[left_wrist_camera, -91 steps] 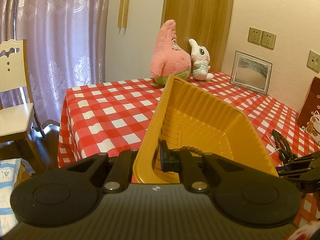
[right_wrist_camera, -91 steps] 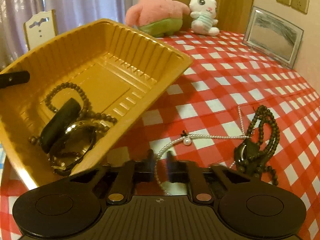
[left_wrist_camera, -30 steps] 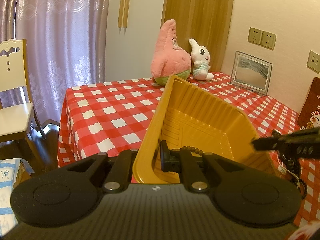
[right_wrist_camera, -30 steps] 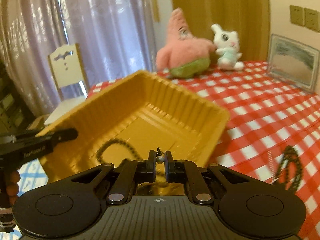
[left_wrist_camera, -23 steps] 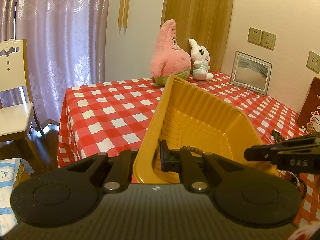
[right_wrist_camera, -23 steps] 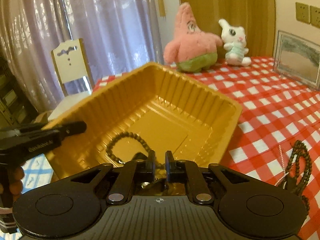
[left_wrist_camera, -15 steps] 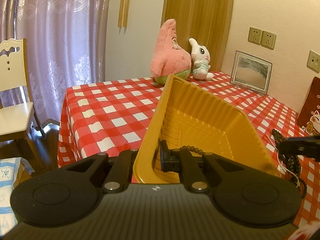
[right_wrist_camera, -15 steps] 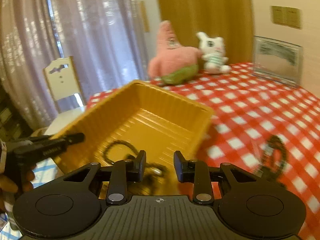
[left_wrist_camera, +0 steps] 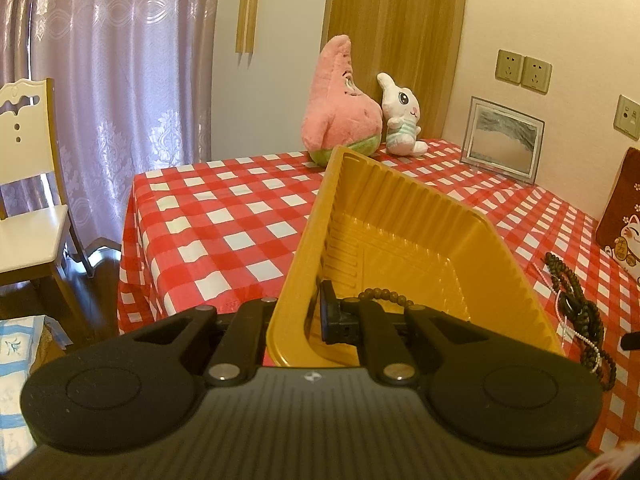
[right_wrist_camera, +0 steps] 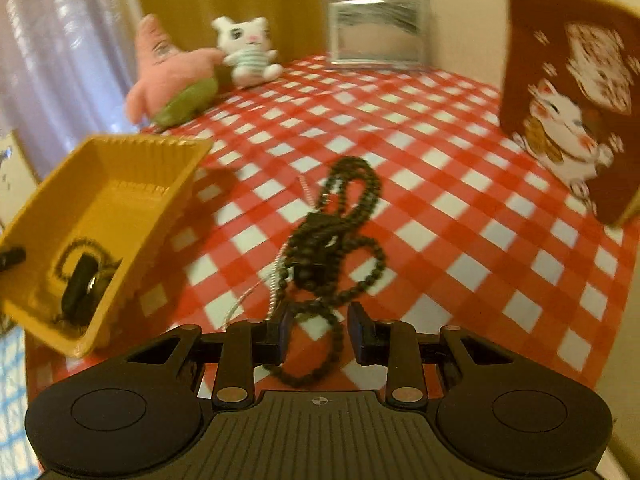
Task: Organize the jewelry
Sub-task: 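Grasp the long dark bead necklace with the right gripper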
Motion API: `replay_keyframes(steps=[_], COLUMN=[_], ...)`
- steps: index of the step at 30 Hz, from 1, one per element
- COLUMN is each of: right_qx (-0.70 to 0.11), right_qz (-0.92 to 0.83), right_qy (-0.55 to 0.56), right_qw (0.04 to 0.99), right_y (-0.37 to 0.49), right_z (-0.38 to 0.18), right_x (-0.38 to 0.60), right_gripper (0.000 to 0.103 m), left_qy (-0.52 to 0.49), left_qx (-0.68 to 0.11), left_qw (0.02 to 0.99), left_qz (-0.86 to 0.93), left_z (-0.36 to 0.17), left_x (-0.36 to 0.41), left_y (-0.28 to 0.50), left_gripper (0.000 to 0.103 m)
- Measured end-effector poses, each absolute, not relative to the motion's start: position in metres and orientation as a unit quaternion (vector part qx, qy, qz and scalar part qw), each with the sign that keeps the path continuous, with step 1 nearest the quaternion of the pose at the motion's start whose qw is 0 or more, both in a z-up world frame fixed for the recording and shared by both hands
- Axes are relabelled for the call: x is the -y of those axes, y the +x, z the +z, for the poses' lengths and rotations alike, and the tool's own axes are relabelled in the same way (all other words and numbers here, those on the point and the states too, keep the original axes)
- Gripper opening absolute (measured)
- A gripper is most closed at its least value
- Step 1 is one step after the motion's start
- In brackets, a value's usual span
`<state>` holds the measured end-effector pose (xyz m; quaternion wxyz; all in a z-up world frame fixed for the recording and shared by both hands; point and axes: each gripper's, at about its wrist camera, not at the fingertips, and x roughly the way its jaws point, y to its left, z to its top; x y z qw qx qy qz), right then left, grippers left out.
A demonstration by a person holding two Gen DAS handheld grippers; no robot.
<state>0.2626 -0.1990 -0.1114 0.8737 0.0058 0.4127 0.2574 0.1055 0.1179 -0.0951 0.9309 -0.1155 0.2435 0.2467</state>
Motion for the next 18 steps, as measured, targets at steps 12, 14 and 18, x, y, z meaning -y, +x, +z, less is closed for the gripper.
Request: replay_keyframes(steps=[12, 14, 18], right_qx=[-0.442, -0.435, -0.422], right_qz=[0.255, 0.264, 0.286], right_qy=[0.085, 0.066, 0.014], right_qw=[0.856, 0.858, 0.860], right_y=[0.302, 0.303, 0.296], right_z=[-0.112, -0.113, -0.117], right_x=[0.210, 0.205, 0.189], right_gripper=[0.031, 0.031, 0.031], left_qy=[-0.115, -0.116, -0.115], left_qx=[-0.244, -0.243, -0.244], left_qw=[0.931, 0.931, 0.931], left_qz=[0.246, 0.247, 0.247], left_z=[-0.095, -0.095, -0.095], left_x=[-0.118, -0.118, -0.118], left_y=[0.106, 0.106, 0.106], left_gripper=[0.008, 0.008, 0.008])
